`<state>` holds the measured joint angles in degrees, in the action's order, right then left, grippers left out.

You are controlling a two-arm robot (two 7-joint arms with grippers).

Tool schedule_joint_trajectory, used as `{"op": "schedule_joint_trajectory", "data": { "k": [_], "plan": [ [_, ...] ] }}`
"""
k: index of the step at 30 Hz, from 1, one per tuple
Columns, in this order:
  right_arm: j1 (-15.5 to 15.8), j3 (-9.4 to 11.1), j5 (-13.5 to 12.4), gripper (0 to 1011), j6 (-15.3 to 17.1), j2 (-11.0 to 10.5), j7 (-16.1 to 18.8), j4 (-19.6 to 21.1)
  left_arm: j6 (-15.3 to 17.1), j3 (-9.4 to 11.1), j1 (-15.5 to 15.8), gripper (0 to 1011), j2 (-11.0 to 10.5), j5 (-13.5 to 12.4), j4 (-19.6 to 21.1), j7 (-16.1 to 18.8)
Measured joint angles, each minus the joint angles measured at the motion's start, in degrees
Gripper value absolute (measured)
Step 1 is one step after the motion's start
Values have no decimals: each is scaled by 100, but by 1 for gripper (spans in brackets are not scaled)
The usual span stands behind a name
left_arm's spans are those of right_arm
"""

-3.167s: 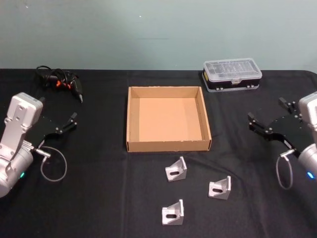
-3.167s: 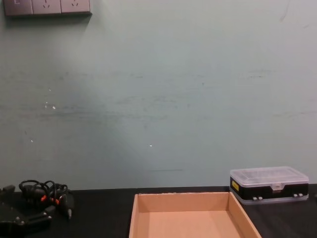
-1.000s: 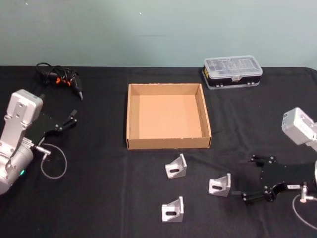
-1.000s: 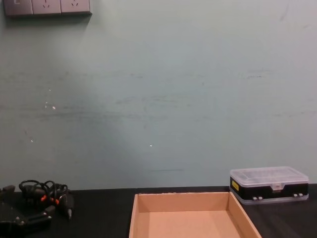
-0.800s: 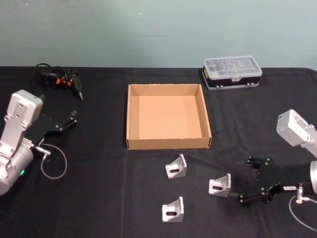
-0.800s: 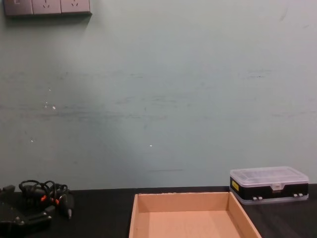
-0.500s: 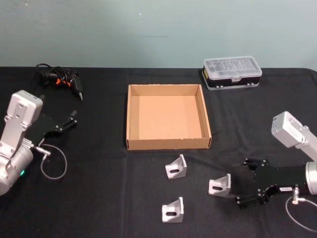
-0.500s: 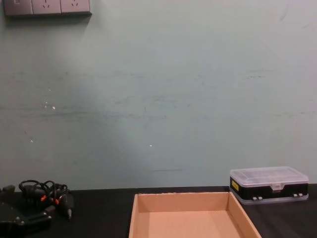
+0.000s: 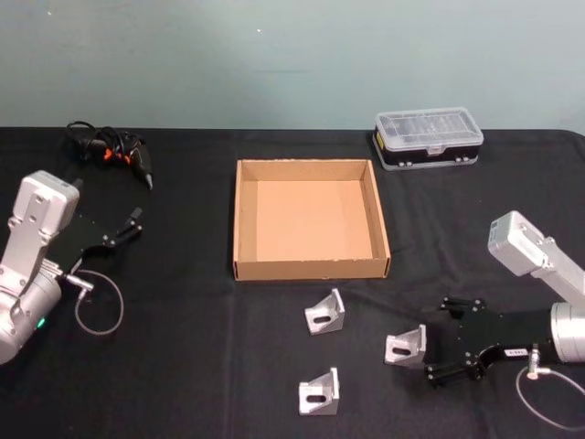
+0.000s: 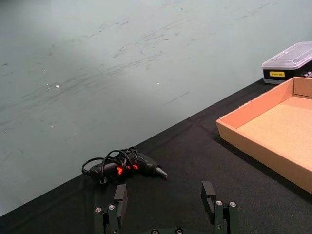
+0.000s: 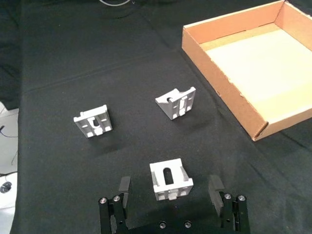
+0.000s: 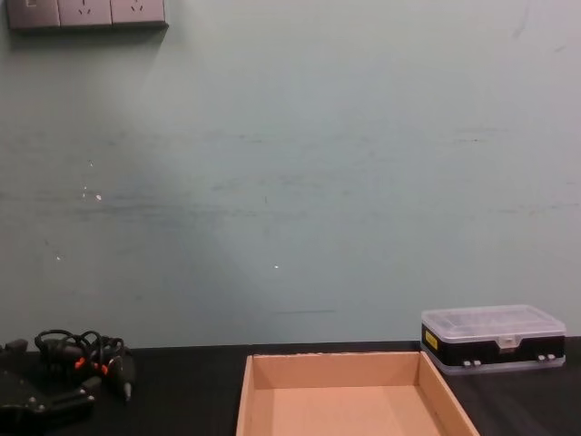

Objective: Use one hand to pick up the angle iron from the table and place it into the box.

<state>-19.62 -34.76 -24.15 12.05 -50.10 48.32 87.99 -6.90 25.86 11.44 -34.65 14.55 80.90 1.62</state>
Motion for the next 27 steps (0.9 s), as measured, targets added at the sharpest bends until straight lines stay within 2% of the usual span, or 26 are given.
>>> {"op": "schedule_joint_trajectory", "data": {
  "k": [13,27],
  "plan": [
    [-99,-127,43,1003,-35,121,18,-148,0,0,0,1000,0,0,0,0],
    [-75,-113,49,980,-49,166,-114,-154,0,0,0,1000,0,0,0,0]
  ]
}}
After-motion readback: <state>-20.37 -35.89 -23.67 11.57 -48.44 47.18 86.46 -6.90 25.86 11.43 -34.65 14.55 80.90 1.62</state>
